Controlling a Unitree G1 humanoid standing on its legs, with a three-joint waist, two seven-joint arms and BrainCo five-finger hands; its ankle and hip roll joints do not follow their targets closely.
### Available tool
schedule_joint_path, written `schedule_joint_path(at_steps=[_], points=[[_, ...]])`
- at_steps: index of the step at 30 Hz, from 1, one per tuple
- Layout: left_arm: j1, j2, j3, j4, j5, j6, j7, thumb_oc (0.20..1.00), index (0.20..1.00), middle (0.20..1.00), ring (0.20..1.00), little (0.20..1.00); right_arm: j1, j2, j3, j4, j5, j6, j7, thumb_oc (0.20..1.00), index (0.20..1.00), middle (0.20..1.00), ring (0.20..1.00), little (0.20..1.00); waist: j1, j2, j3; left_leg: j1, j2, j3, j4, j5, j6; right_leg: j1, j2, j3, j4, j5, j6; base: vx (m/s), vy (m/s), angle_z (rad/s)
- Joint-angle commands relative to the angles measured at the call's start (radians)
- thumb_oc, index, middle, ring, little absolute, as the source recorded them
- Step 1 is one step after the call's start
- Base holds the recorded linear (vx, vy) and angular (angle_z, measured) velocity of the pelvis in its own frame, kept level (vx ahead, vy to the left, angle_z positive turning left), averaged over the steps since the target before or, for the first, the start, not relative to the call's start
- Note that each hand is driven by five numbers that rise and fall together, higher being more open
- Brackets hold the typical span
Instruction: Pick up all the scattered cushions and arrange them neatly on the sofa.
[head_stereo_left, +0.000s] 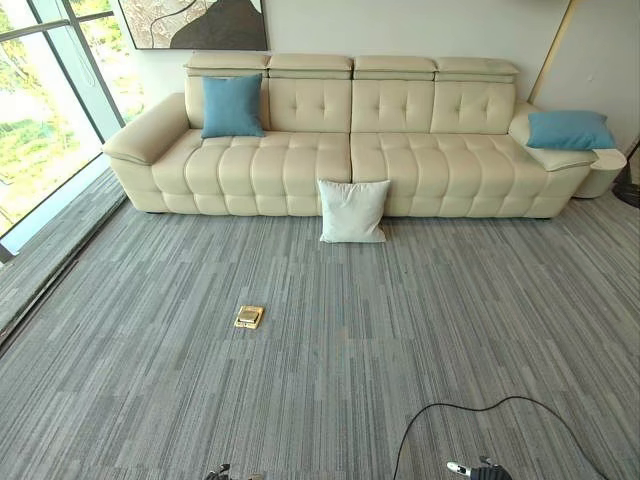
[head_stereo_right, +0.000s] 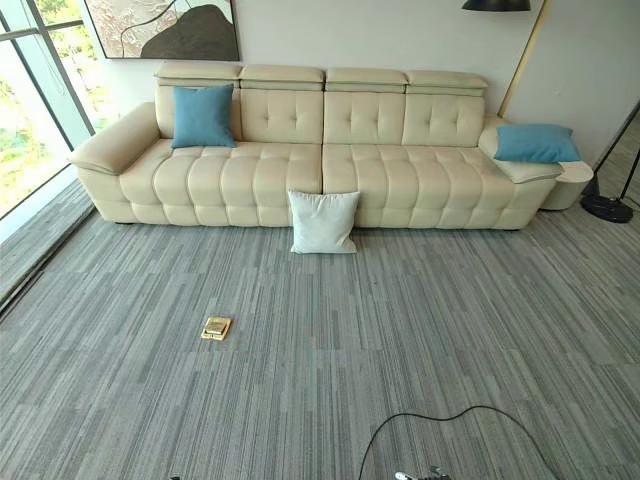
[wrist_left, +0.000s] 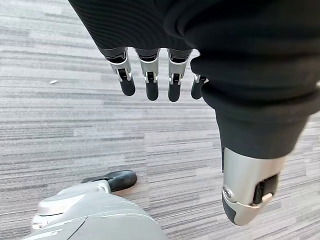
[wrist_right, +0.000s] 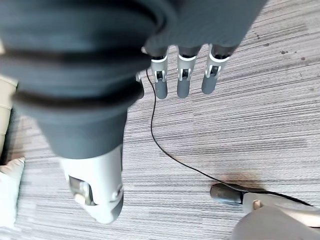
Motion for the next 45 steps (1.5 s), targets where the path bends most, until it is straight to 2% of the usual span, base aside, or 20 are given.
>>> schedule_joint_path(at_steps=[1, 8, 12, 13, 14, 15, 17, 19, 21, 23, 25, 27, 29, 32, 34, 37, 39, 41, 43, 45], points=[[-0.074, -0.004, 0.035, 0.045, -0.037, -0.017, 0.004, 1.000, 1.000, 1.000, 1.000, 1.000, -0.064, -0.008, 0.002, 0.029, -0.008, -0.007, -0.012, 1.000, 1.000, 1.000, 1.000, 1.000, 0.002, -0.010, 0.048, 0.039, 0.029, -0.037, 0.000, -0.090, -0.054, 0.042, -0.069, -0.010, 0.001, -0.097, 0.102, 0.05, 0.026, 0.15], [-0.076, -0.003, 0.039, 0.040, -0.050, -0.019, 0.004, 1.000, 1.000, 1.000, 1.000, 1.000, -0.066, -0.006, 0.010, 0.017, -0.012, -0.005, -0.012, 1.000, 1.000, 1.000, 1.000, 1.000, 0.008, -0.013, 0.063, 0.022, 0.017, -0.040, 0.000, -0.097, -0.034, 0.021, -0.078, -0.006, 0.032, -0.110, 0.107, 0.05, 0.067, 0.01], [-0.092, 0.006, 0.034, 0.020, -0.056, -0.025, 0.008, 1.000, 1.000, 1.000, 1.000, 1.000, -0.074, -0.009, 0.013, -0.007, -0.009, -0.005, -0.011, 1.000, 1.000, 1.000, 1.000, 1.000, 0.007, -0.007, 0.084, -0.008, 0.004, -0.048, 0.014, -0.099, -0.009, -0.072, -0.089, 0.001, 0.182, -0.138, 0.120, -0.01, 0.124, -0.02], [-0.097, 0.010, 0.033, 0.013, -0.061, -0.027, 0.010, 1.000, 1.000, 1.000, 1.000, 1.000, -0.067, -0.009, 0.011, -0.011, -0.007, -0.004, -0.009, 1.000, 1.000, 1.000, 1.000, 1.000, 0.004, -0.003, 0.097, -0.005, -0.004, -0.058, 0.020, -0.103, 0.004, -0.114, -0.096, 0.004, 0.273, -0.132, 0.128, 0.01, 0.219, -0.06], [-0.096, 0.011, 0.037, 0.003, -0.067, -0.026, 0.012, 1.000, 1.000, 1.000, 1.000, 1.000, -0.059, -0.010, 0.009, -0.010, -0.009, -0.001, -0.009, 1.000, 1.000, 1.000, 1.000, 1.000, -0.003, 0.002, 0.114, 0.013, -0.013, -0.065, 0.019, -0.108, 0.018, -0.178, -0.110, 0.012, 0.413, -0.081, 0.141, 0.00, 0.218, 0.06], [-0.095, 0.011, 0.038, -0.001, -0.072, -0.026, 0.012, 1.000, 1.000, 1.000, 1.000, 1.000, -0.056, -0.012, 0.010, -0.010, -0.009, -0.002, -0.010, 1.000, 1.000, 1.000, 1.000, 1.000, -0.008, 0.004, 0.128, 0.021, -0.018, -0.067, 0.017, -0.107, 0.028, -0.202, -0.115, 0.018, 0.470, -0.038, 0.148, 0.01, 0.173, 0.11], [-0.098, 0.005, 0.047, -0.005, -0.101, -0.031, 0.013, 1.000, 1.000, 1.000, 1.000, 1.000, -0.051, -0.006, 0.005, -0.016, -0.002, -0.007, -0.013, 1.000, 1.000, 1.000, 1.000, 1.000, -0.006, 0.020, 0.143, 0.045, -0.013, -0.071, 0.009, -0.116, 0.030, -0.280, -0.113, 0.009, 0.583, -0.049, 0.137, 0.10, 0.104, 0.24], [-0.098, 0.000, 0.051, -0.002, -0.118, -0.036, 0.011, 1.000, 1.000, 1.000, 1.000, 1.000, -0.051, -0.007, 0.004, -0.015, 0.002, -0.008, -0.012, 1.000, 1.000, 1.000, 1.000, 1.000, -0.009, 0.022, 0.143, 0.074, -0.016, -0.080, 0.000, -0.135, 0.022, -0.303, -0.112, -0.019, 0.510, -0.071, 0.124, 0.25, -0.027, 0.12], [-0.103, -0.004, 0.061, 0.007, -0.138, -0.041, 0.017, 1.000, 1.000, 1.000, 1.000, 1.000, -0.063, -0.010, 0.005, -0.021, -0.004, 0.000, -0.021, 1.000, 1.000, 1.000, 1.000, 1.000, -0.023, 0.008, 0.159, 0.115, -0.024, -0.097, 0.000, -0.174, 0.001, -0.316, -0.124, -0.064, 0.194, 0.003, 0.147, 0.38, -0.188, 0.04], [-0.106, -0.006, 0.073, 0.016, -0.147, -0.047, 0.019, 1.000, 1.000, 1.000, 1.000, 1.000, -0.061, -0.011, -0.001, -0.027, -0.020, 0.006, -0.028, 1.000, 1.000, 1.000, 1.000, 1.000, -0.038, 0.004, 0.165, 0.152, -0.019, -0.110, 0.000, -0.200, -0.012, -0.352, -0.117, -0.069, 0.075, 0.051, 0.174, 0.40, -0.207, 0.05], [-0.104, -0.008, 0.083, 0.027, -0.143, -0.049, 0.017, 1.000, 1.000, 1.000, 1.000, 1.000, -0.051, -0.013, -0.002, -0.027, -0.025, 0.004, -0.028, 1.000, 1.000, 1.000, 1.000, 1.000, -0.044, 0.000, 0.160, 0.182, -0.016, -0.120, 0.000, -0.232, -0.019, -0.342, -0.119, -0.073, 0.054, 0.059, 0.177, 0.43, -0.244, 0.13], [-0.078, -0.019, 0.103, 0.041, -0.158, -0.048, 0.025, 1.000, 1.000, 1.000, 1.000, 1.000, -0.031, -0.018, -0.011, -0.015, -0.011, -0.002, -0.021, 1.000, 1.000, 1.000, 1.000, 1.000, -0.052, 0.007, 0.121, 0.222, 0.025, -0.134, 0.013, -0.256, -0.031, -0.321, -0.106, -0.080, 0.109, 0.063, 0.141, 0.60, -0.349, 0.50], [-0.073, -0.024, 0.107, 0.041, -0.165, -0.047, 0.024, 1.000, 1.000, 1.000, 1.000, 1.000, -0.033, -0.024, -0.012, -0.010, -0.009, -0.004, -0.021, 1.000, 1.000, 1.000, 1.000, 1.000, -0.053, 0.015, 0.111, 0.214, 0.036, -0.134, 0.042, -0.242, -0.038, -0.314, -0.099, -0.084, 0.122, 0.053, 0.133, 0.32, -0.202, 0.40], [-0.055, -0.033, 0.127, 0.033, -0.219, -0.049, 0.023, 1.000, 1.000, 1.000, 1.000, 1.000, -0.036, -0.035, -0.018, -0.011, 0.011, -0.020, -0.009, 1.000, 1.000, 1.000, 1.000, 1.000, -0.048, 0.039, 0.092, 0.148, 0.056, -0.137, 0.282, -0.071, -0.103, -0.214, -0.047, -0.089, 0.126, -0.026, 0.073, 0.41, -0.314, -0.08], [-0.062, -0.028, 0.133, 0.006, -0.256, -0.042, 0.022, 1.000, 1.000, 1.000, 1.000, 1.000, -0.052, -0.051, -0.030, -0.009, 0.029, -0.020, -0.011, 1.000, 1.000, 1.000, 1.000, 1.000, -0.026, -0.008, 0.133, -0.049, 0.001, -0.111, 0.697, 0.056, -0.117, -0.119, -0.063, -0.044, 0.124, -0.083, 0.015, 0.35, -0.324, -0.08], [-0.064, -0.029, 0.130, 0.011, -0.256, -0.040, 0.026, 1.000, 1.000, 1.000, 1.000, 1.000, -0.051, -0.054, -0.031, 0.003, 0.032, -0.013, -0.014, 1.000, 1.000, 1.000, 1.000, 1.000, -0.014, -0.020, 0.137, -0.116, 0.010, -0.062, 0.753, 0.016, -0.102, -0.080, -0.067, -0.028, 0.116, -0.104, 0.006, 0.25, -0.153, -0.07], [-0.060, -0.032, 0.121, 0.024, -0.249, -0.036, 0.021, 1.000, 1.000, 1.000, 1.000, 1.000, -0.050, -0.056, -0.026, 0.011, 0.030, -0.012, -0.014, 1.000, 1.000, 1.000, 1.000, 1.000, 0.009, -0.030, 0.142, -0.212, 0.007, -0.025, 0.651, -0.063, -0.075, -0.021, -0.072, -0.012, 0.089, -0.126, 0.012, 0.32, -0.064, 0.14], [-0.057, -0.033, 0.115, 0.034, -0.239, -0.034, 0.021, 1.000, 1.000, 1.000, 1.000, 1.000, -0.052, -0.056, -0.019, 0.014, 0.025, -0.014, -0.017, 1.000, 1.000, 1.000, 1.000, 1.000, 0.017, -0.030, 0.135, -0.226, 0.001, -0.025, 0.498, -0.088, -0.067, -0.002, -0.075, -0.009, 0.075, -0.138, 0.025, 0.26, 0.041, 0.04], [-0.054, -0.034, 0.106, 0.038, -0.233, -0.032, 0.020, 1.000, 1.000, 1.000, 1.000, 1.000, -0.053, -0.059, -0.010, 0.014, 0.020, -0.015, -0.018, 1.000, 1.000, 1.000, 1.000, 1.000, 0.027, -0.015, 0.131, -0.229, 0.023, -0.038, 0.290, -0.042, -0.076, 0.036, -0.062, -0.008, 0.064, -0.159, 0.032, 0.28, 0.074, -0.30], [-0.058, -0.031, 0.098, 0.034, -0.230, -0.034, 0.023, 1.000, 1.000, 1.000, 1.000, 1.000, -0.057, -0.062, -0.005, 0.010, 0.019, -0.018, -0.027, 1.000, 1.000, 1.000, 1.000, 1.000, 0.033, 0.002, 0.134, -0.247, 0.057, -0.043, 0.156, 0.050, -0.093, 0.073, -0.047, -0.009, 0.057, -0.178, 0.033, 0.26, 0.078, -0.10]])
